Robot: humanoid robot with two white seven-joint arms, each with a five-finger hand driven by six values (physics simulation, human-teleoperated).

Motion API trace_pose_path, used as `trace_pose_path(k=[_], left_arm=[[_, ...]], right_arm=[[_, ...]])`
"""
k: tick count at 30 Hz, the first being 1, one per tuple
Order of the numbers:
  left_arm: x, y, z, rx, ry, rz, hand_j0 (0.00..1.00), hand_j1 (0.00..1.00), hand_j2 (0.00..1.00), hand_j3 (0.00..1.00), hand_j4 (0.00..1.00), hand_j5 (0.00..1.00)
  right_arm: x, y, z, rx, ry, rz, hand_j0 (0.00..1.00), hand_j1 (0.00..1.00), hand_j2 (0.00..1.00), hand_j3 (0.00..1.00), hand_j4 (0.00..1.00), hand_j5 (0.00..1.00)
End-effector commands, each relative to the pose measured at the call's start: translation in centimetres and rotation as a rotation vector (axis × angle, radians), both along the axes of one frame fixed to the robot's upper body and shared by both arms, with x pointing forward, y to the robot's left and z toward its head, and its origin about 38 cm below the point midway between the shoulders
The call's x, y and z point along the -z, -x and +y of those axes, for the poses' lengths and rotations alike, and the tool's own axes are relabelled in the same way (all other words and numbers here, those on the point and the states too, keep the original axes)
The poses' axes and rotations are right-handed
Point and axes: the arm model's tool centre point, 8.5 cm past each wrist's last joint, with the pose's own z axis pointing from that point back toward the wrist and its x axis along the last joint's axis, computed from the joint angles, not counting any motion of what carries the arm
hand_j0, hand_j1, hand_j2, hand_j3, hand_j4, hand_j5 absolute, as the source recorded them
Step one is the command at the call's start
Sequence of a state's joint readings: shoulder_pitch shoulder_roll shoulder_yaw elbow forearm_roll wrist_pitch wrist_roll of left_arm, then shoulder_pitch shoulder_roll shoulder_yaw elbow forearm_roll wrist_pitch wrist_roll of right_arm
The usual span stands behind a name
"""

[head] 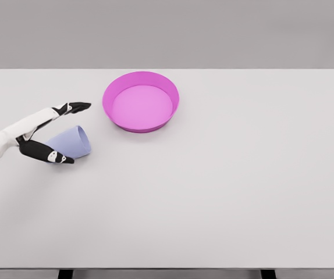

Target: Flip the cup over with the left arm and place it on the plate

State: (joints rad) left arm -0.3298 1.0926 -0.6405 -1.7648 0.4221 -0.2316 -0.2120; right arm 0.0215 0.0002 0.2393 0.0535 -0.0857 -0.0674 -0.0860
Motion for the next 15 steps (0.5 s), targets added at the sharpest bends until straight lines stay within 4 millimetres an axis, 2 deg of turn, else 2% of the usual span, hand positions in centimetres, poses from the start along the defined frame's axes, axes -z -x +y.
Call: trace_pose_path(k=[1,6,13,15], left_arm=[[0.1,-0.1,0.1,-0.028,0.045,0.047,1.00,1.00,1.00,1.00,1.00,1.00],[0.5,-0.1,0.1,-0.034,0.045,0.062,1.00,1.00,1.00,1.00,1.00,1.00],[1.9,-0.9,1.2,-0.170,-0.080,0.159,1.00,1.00,1.00,1.00,1.00,1.00],[2.5,-1.1,-0.2,-0.153,-0.059,0.153,1.00,1.00,1.00,1.00,1.00,1.00]], right_arm=[[0.0,0.0,0.0,0.000,0.000,0.000,1.00,1.00,1.00,1.00,1.00,1.00],[0.0,0.0,0.0,0.000,0.000,0.000,1.00,1.00,1.00,1.00,1.00,1.00],[0.0,0.0,0.0,0.000,0.000,0.000,1.00,1.00,1.00,1.00,1.00,1.00],[0.0,0.0,0.0,0.000,0.000,0.000,1.00,1.00,1.00,1.00,1.00,1.00]])
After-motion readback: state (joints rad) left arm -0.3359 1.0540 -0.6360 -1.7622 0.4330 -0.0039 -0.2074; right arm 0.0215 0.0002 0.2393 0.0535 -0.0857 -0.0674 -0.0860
